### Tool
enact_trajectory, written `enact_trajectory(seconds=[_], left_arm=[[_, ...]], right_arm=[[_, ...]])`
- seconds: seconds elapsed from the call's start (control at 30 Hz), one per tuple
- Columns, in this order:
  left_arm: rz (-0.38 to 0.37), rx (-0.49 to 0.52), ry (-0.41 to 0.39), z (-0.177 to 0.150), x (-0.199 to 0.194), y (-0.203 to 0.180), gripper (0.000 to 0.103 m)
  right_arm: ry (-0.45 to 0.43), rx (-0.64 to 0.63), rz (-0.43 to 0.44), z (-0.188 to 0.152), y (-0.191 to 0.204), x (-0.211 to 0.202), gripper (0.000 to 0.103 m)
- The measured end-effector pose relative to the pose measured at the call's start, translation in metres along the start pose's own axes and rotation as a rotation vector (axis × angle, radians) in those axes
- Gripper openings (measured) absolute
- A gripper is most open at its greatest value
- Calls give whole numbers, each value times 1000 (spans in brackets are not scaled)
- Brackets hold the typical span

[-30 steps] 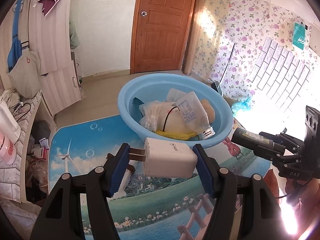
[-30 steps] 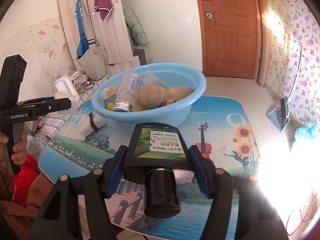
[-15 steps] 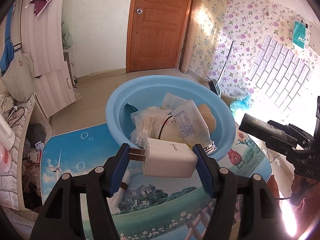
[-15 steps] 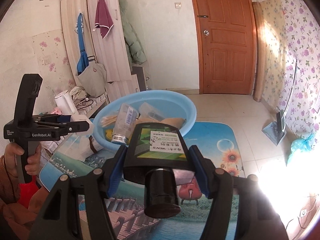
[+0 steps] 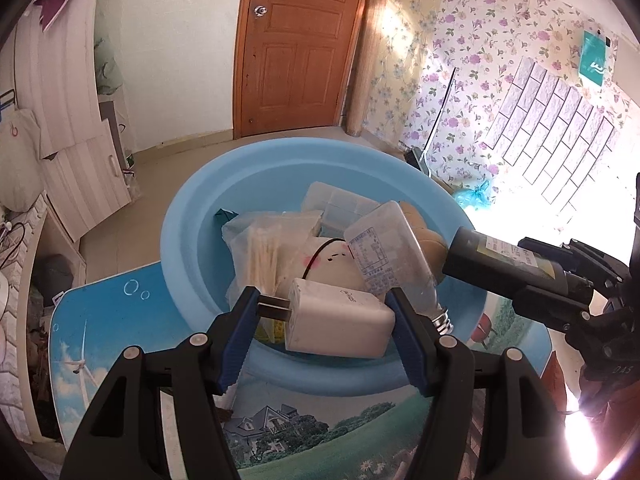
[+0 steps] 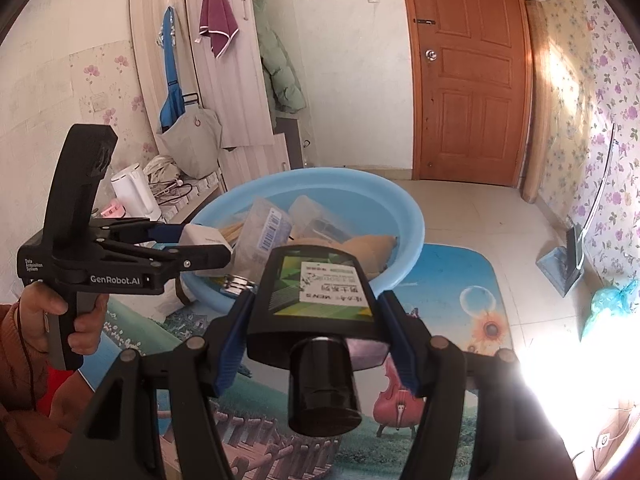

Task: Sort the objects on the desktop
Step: 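Lower the charger into the basin and open the left gripper while the right gripper holds the black bottle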

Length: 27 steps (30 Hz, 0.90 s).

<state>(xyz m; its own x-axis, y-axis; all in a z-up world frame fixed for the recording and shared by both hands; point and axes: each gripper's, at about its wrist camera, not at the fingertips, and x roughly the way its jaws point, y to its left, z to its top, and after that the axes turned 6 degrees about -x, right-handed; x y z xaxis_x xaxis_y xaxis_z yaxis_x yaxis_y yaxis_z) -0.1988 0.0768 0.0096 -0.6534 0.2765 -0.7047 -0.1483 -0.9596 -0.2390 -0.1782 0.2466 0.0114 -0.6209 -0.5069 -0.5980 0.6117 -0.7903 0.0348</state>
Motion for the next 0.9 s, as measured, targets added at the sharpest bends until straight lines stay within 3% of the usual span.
enact_trajectory(seconds=[0.17, 0.3, 0.43, 0.63, 0.7, 0.9], left_arm=[[-1, 37, 3, 1, 6, 0, 64], [-35, 55, -10, -4, -2, -2, 77], [-35, 62, -28, -8, -10, -3, 77], [-45, 42, -47, -10, -23, 2, 78], [-33, 31, -48, -12, -26, 5, 83], [3, -24, -50, -23, -33, 25, 83]], right_arm=[[0, 2, 7, 5, -2, 8, 62], [-1, -6, 7, 11, -2, 16, 62], [0, -14, 5, 17, -1, 24, 62], [19, -20, -2, 18, 3, 39, 61], [16, -24, -12, 22, 4, 42, 61], [8, 5, 8, 30, 1, 55, 61]])
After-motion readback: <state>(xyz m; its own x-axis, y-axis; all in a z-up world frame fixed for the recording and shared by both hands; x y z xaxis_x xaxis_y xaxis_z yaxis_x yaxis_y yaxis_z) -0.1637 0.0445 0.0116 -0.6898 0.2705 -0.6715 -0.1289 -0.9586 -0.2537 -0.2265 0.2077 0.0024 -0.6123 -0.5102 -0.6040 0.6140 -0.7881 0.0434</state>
